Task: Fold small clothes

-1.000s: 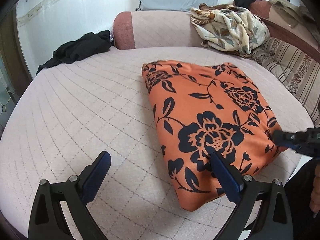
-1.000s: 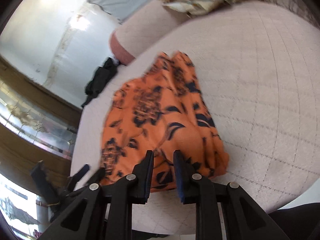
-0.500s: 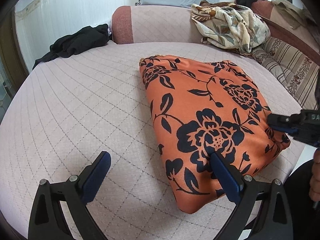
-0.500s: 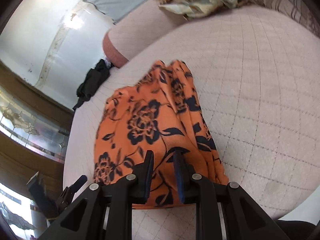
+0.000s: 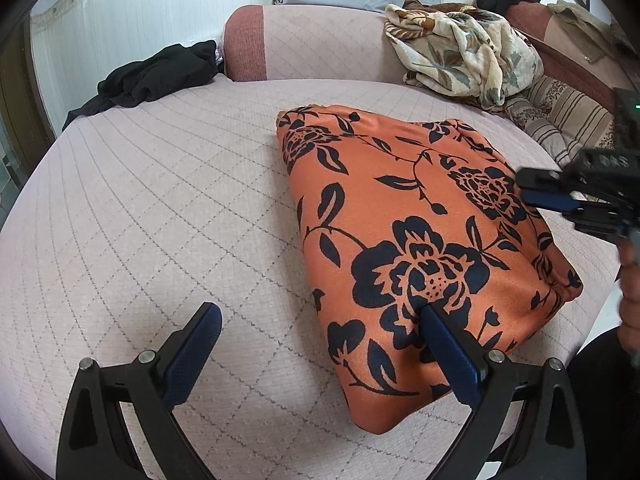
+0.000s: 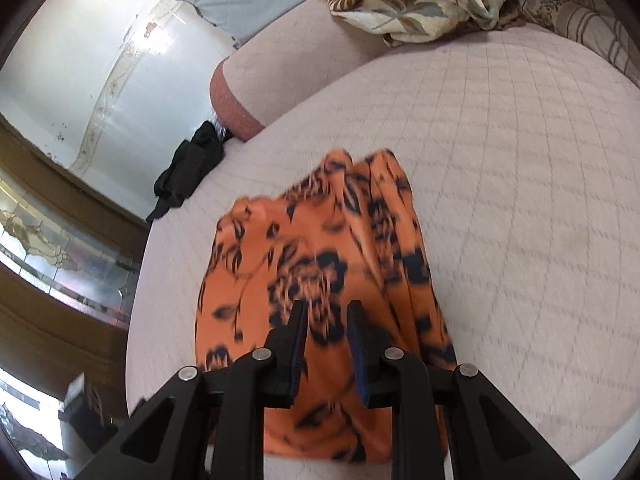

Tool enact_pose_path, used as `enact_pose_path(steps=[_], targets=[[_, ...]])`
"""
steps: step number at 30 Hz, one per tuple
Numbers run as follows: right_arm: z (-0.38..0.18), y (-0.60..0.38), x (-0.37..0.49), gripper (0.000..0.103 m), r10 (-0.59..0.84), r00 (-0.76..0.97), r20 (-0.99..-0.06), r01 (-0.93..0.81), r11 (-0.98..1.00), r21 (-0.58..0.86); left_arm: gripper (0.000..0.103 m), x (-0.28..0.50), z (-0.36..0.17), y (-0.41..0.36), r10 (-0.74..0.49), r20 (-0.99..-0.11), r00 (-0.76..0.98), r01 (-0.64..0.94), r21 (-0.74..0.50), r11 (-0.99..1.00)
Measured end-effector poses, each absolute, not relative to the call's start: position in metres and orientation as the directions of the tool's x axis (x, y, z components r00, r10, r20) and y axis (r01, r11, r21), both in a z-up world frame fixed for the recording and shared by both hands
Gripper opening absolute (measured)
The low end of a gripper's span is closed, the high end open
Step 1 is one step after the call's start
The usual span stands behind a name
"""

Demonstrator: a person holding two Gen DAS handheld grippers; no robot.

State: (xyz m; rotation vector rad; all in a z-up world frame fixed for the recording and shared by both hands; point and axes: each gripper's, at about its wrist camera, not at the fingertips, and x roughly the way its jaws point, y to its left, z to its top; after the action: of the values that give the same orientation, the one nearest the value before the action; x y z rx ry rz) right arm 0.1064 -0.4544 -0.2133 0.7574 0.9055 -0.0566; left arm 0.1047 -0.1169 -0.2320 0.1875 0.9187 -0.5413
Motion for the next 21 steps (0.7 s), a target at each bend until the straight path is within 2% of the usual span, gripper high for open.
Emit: enact_pose_path(steps=[1, 2, 3, 7, 14, 16, 19, 21], targets=[[-0.217, -0.456, 0.111, 0.035, 0.266, 0.633, -0.727, 0.353, 0.737, 0.577, 0.100, 0.106, -0.233, -0.117, -0.366, -0.796, 0.482, 0.521, -0.075, 0.850], [-0.227, -0.459, 0.117, 0.052, 0.287, 0.625, -0.726, 0.364, 0.715, 0.597, 0.100, 0.106, -0.233, -0.118, -0.366, -0.797, 0.481, 0.521, -0.076, 0.850], [-0.234, -0.460, 0.119, 0.057, 0.311, 0.625, -0.716, 0.367, 0.693, 0.621, 0.100, 0.106, -0.233, -0.117, -0.366, -0.796, 0.481, 0.521, -0.076, 0.850], [-0.236, -0.461, 0.122, 0.058, 0.329, 0.641, -0.694, 0.356, 0.673, 0.648, 0.103, 0.107, -0.236, -0.116, -0.361, -0.794, 0.490, 0.513, -0.072, 0.855], [-0.218, -0.467, 0.105, 0.059, 0.331, 0.733, -0.594, 0.275, 0.654, 0.704, 0.103, 0.104, -0.240, -0.121, -0.346, -0.788, 0.509, 0.512, -0.046, 0.858], [-0.221, -0.464, 0.108, 0.059, 0.361, 0.714, -0.600, 0.267, 0.653, 0.709, 0.103, 0.103, -0.240, -0.123, -0.341, -0.786, 0.516, 0.513, -0.035, 0.858], [-0.239, -0.458, 0.119, 0.057, 0.381, 0.623, -0.683, 0.317, 0.676, 0.666, 0.103, 0.102, -0.240, -0.124, -0.335, -0.781, 0.527, 0.518, -0.018, 0.855], [-0.237, -0.458, 0.120, 0.057, 0.376, 0.631, -0.679, 0.310, 0.679, 0.665, 0.103, 0.101, -0.240, -0.123, -0.335, -0.779, 0.530, 0.519, -0.014, 0.855]])
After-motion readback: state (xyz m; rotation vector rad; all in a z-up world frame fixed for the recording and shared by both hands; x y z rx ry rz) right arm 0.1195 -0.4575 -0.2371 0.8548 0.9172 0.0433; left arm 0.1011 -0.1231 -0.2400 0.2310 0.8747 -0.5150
